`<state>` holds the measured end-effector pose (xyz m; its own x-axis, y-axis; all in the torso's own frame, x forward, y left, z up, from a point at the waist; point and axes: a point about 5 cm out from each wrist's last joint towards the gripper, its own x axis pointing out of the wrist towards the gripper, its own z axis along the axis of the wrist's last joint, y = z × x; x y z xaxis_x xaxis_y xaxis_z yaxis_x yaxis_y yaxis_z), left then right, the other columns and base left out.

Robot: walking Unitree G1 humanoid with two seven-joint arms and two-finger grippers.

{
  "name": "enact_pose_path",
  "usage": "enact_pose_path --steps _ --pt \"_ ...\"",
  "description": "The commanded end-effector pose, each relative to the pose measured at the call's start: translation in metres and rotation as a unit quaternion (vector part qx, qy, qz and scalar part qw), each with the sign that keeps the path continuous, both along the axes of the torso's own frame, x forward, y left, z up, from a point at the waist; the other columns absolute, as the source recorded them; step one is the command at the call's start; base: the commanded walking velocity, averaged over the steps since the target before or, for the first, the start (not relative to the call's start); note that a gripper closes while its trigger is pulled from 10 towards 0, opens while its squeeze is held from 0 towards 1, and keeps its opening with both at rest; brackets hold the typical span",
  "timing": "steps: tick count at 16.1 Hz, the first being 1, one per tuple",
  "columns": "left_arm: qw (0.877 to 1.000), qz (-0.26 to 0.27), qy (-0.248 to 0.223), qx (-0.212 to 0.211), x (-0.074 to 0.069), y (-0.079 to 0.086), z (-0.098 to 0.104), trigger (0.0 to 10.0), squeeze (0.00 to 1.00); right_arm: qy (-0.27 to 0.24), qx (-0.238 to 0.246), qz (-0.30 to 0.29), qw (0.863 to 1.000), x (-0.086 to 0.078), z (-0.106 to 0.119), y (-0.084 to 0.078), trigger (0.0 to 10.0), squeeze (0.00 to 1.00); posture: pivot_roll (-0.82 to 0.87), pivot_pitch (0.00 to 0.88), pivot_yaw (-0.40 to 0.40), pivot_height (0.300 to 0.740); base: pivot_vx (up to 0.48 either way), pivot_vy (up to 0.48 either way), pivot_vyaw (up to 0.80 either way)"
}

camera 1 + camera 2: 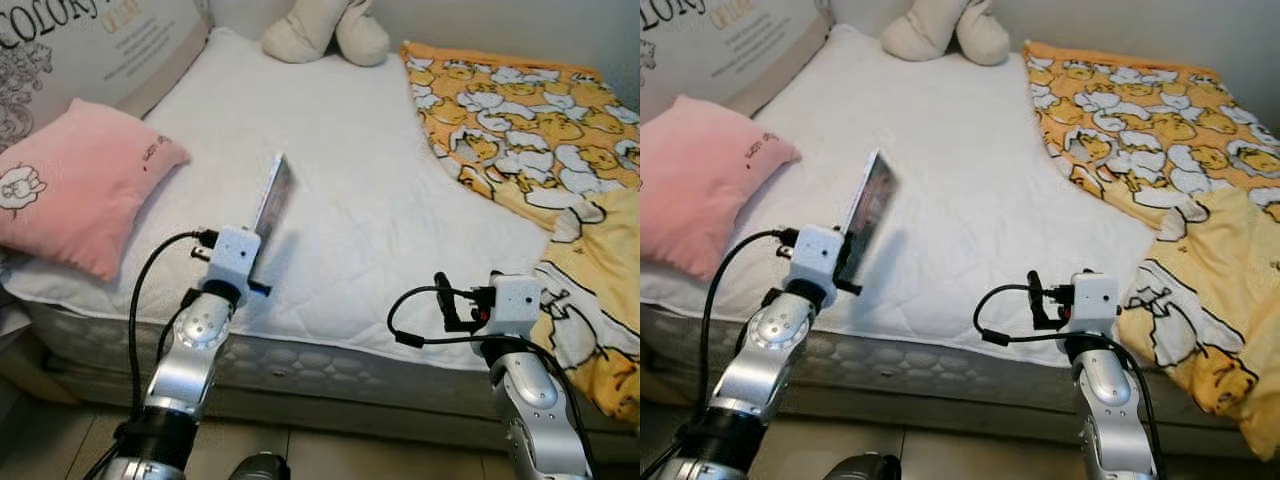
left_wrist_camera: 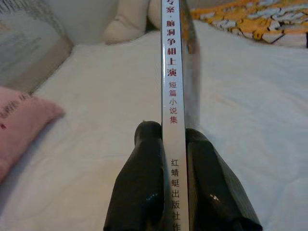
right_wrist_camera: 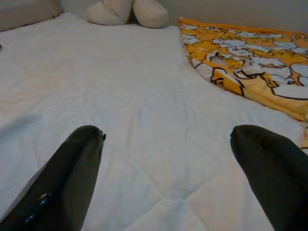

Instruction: Clean up the room

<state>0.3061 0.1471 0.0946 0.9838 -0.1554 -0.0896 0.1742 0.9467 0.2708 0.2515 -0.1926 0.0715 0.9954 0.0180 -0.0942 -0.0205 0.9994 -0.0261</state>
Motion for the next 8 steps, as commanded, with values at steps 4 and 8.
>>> enact_pose_path --steps 4,8 --pt "0.999 0.013 -0.004 -0.03 0.01 -0.004 0.015 10.0 0.0 -0.015 0.011 0.0 1.0 0.007 0.005 -0.001 10.0 0.18 0.13 0.0 -0.036 0.74 0.0 0.0 0.42" --pt "0.999 0.013 -0.003 -0.05 0.016 -0.008 0.024 10.0 0.0 -0.012 0.021 0.006 1.0 0.008 0.003 0.003 10.0 0.13 0.13 0.0 -0.034 0.74 0.0 0.439 0.1"
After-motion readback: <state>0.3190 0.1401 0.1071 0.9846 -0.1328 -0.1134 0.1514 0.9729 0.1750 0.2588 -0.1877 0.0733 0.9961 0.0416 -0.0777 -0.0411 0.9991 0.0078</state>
